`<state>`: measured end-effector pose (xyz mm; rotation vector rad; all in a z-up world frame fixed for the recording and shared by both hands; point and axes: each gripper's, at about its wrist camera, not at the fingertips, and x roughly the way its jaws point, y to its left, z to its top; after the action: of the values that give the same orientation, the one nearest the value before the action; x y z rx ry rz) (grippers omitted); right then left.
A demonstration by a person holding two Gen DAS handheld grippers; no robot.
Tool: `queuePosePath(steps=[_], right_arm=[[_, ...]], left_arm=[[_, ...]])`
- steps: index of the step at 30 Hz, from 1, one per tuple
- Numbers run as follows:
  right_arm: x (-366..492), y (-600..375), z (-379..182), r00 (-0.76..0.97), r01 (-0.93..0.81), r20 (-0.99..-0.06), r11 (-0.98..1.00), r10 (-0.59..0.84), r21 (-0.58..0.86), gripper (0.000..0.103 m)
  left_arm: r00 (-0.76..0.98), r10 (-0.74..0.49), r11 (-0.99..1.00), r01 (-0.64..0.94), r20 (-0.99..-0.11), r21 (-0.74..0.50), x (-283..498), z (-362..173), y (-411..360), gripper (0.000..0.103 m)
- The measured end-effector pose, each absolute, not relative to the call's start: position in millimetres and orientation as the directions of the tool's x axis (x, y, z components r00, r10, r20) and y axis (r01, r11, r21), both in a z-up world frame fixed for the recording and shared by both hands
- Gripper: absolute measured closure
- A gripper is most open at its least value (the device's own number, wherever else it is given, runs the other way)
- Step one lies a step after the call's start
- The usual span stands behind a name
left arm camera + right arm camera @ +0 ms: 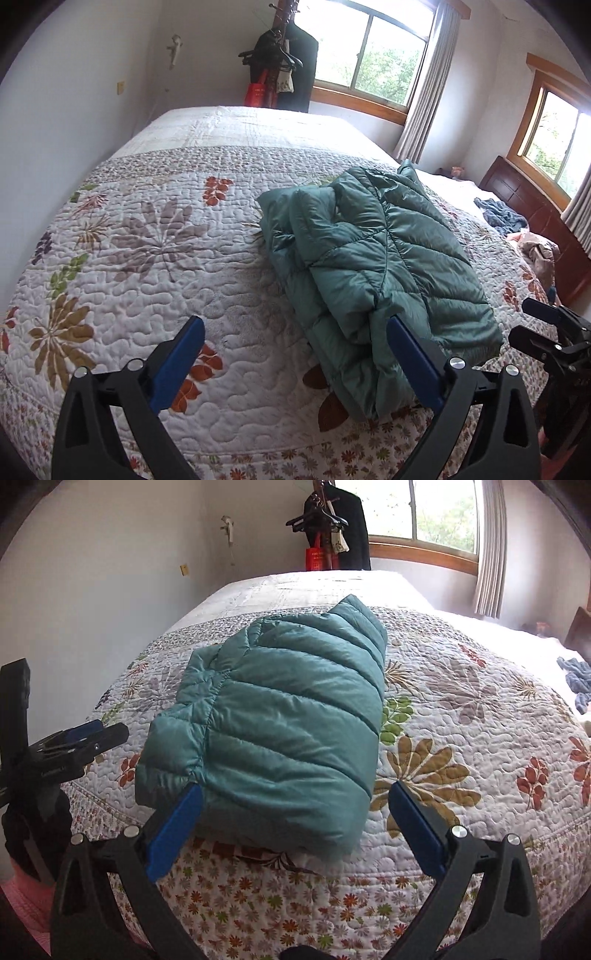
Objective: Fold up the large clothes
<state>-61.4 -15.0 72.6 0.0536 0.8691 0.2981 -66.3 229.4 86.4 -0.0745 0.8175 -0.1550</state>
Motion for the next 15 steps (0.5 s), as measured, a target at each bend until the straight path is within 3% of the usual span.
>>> queuePosePath(steps=[15], right_arm=[[-87.4,-17.3,61.8,0.597,-0.208,-0.76,0.964,0.259,0.165,0.003]], left_arm=[[0.676,-0.123,0.992,0.092,-0.726,-0.082,-106.6,80.4,215.6,0.004]])
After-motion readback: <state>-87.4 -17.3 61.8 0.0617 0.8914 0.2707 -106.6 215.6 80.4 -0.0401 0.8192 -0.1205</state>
